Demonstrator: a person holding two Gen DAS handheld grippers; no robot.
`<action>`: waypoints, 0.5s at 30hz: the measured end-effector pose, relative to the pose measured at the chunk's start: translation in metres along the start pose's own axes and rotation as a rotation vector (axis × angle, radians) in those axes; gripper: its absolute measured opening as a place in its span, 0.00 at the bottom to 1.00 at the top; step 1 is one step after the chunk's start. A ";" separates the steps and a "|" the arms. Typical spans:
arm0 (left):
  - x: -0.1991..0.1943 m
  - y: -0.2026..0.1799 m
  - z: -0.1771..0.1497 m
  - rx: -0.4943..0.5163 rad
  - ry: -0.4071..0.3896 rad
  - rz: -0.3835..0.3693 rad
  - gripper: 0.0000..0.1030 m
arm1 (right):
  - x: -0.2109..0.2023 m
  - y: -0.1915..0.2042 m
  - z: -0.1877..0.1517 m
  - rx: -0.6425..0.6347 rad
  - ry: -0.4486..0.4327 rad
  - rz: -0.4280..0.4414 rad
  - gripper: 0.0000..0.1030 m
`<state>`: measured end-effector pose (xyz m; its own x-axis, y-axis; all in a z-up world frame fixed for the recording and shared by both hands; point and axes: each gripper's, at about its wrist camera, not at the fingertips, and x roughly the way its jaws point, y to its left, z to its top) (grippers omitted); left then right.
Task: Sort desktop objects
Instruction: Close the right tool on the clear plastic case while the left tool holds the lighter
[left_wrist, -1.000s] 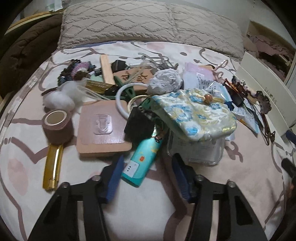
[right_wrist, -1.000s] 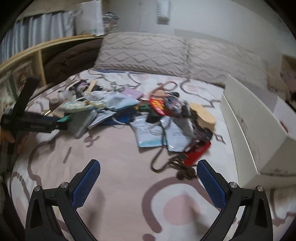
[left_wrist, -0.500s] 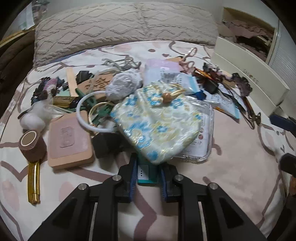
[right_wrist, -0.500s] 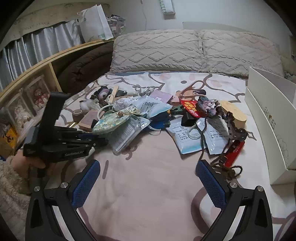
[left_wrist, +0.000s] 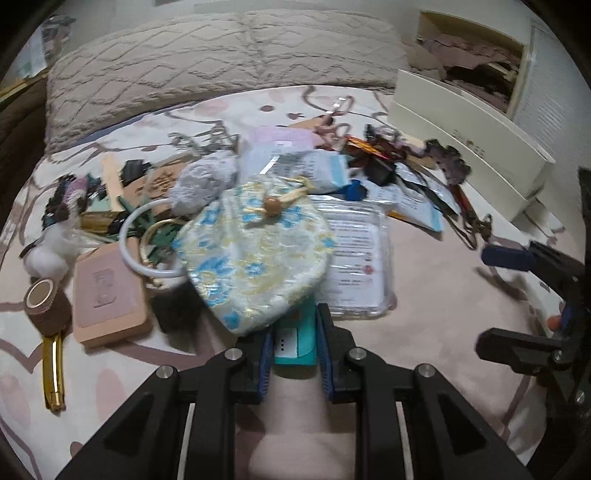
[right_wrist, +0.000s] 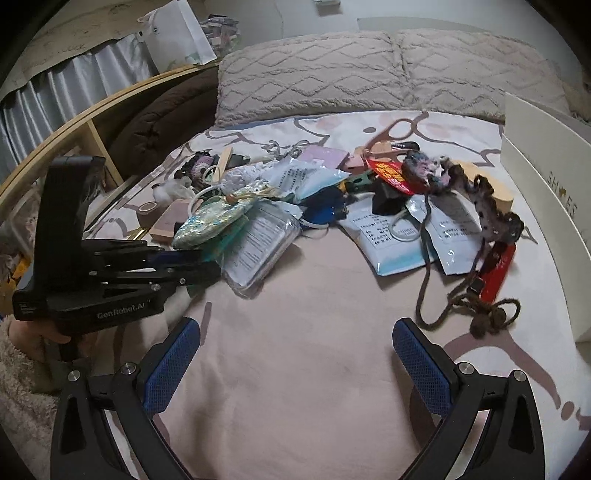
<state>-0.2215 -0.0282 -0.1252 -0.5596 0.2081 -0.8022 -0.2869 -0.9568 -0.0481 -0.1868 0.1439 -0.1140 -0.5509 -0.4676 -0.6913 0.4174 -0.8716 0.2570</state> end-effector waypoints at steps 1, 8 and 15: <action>0.000 0.003 0.000 -0.015 0.001 0.006 0.21 | 0.000 -0.001 0.000 0.005 -0.001 0.001 1.00; 0.009 0.018 0.008 -0.081 0.015 0.083 0.21 | 0.010 -0.001 -0.007 0.014 0.037 -0.012 1.00; 0.025 0.008 0.014 -0.012 0.039 0.116 0.21 | 0.009 -0.001 -0.008 0.019 0.033 -0.006 1.00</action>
<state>-0.2484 -0.0278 -0.1370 -0.5580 0.0879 -0.8252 -0.2120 -0.9765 0.0393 -0.1864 0.1423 -0.1257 -0.5287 -0.4576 -0.7149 0.4004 -0.8771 0.2653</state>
